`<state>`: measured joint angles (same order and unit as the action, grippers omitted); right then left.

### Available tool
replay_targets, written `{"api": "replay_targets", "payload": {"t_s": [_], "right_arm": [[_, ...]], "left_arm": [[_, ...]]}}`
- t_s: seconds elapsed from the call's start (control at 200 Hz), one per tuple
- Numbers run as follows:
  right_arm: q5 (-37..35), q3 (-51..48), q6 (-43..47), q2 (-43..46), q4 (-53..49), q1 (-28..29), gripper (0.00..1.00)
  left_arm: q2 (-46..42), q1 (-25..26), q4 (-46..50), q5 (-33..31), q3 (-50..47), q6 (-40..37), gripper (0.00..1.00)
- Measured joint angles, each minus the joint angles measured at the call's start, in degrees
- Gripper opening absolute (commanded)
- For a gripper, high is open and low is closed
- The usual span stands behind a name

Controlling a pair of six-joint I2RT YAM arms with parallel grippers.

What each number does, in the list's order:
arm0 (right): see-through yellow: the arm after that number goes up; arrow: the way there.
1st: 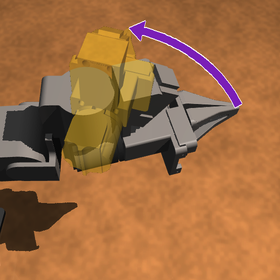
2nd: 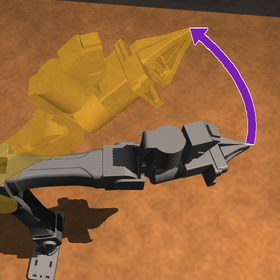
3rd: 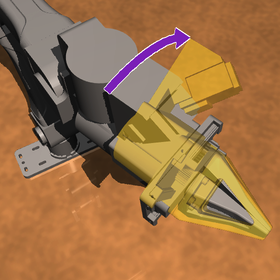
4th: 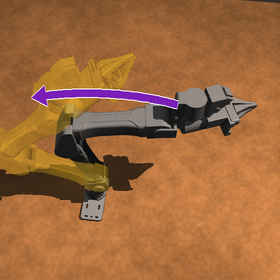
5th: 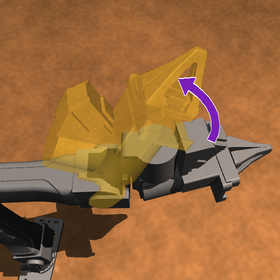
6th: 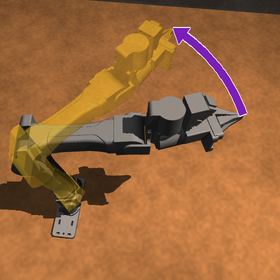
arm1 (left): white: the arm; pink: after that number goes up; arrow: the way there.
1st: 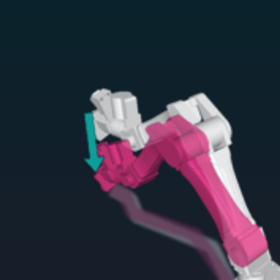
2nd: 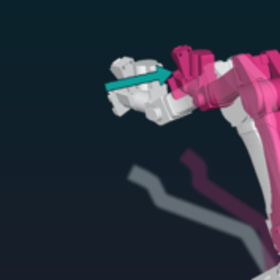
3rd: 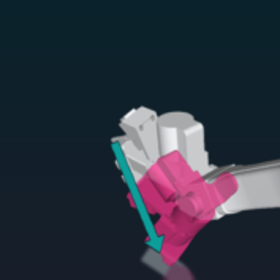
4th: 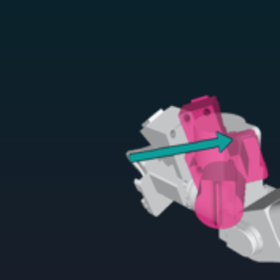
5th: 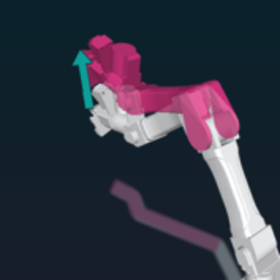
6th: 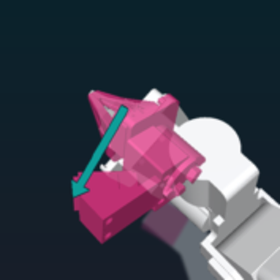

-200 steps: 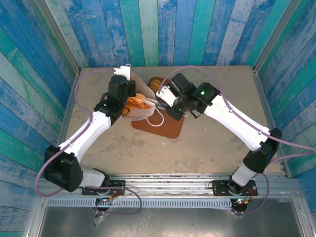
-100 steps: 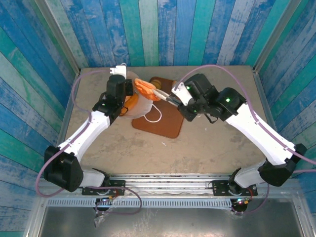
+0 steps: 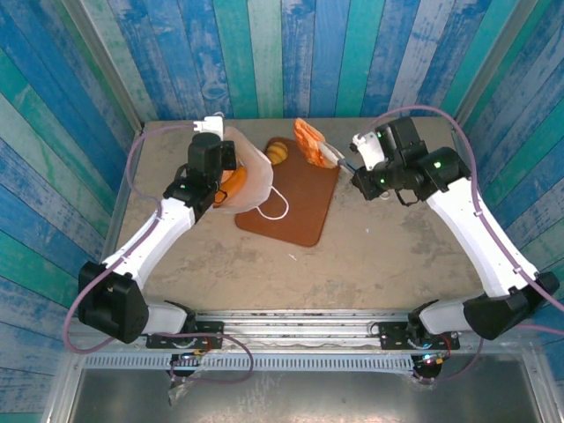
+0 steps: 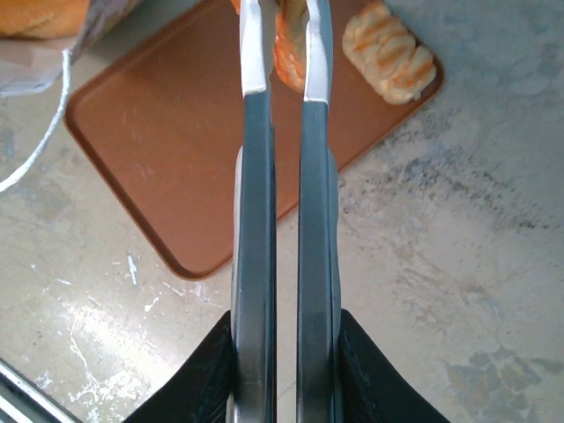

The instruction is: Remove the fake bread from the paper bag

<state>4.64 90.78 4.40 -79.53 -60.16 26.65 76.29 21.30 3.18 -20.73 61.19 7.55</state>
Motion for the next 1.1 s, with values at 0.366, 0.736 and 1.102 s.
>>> {"api": "replay_targets", "payload": {"t_s": [0.366,0.736,1.102], "right_arm": [[8.59,1.79,4.20,-13.20,-4.66,-4.02,0.09],[10.23,5.55,6.12,-22.51,-7.91,-4.90,0.10],[7.43,11.30,5.55,-28.41,-9.35,-6.54,0.17]], "left_arm": [[-1.40,0.00,0.39,0.55,-0.57,0.81,0.01],[-2.03,-0.09,0.39,1.20,-0.72,1.27,0.01],[-2.03,-0.09,0.37,1.86,-0.72,1.29,0.01]]}}
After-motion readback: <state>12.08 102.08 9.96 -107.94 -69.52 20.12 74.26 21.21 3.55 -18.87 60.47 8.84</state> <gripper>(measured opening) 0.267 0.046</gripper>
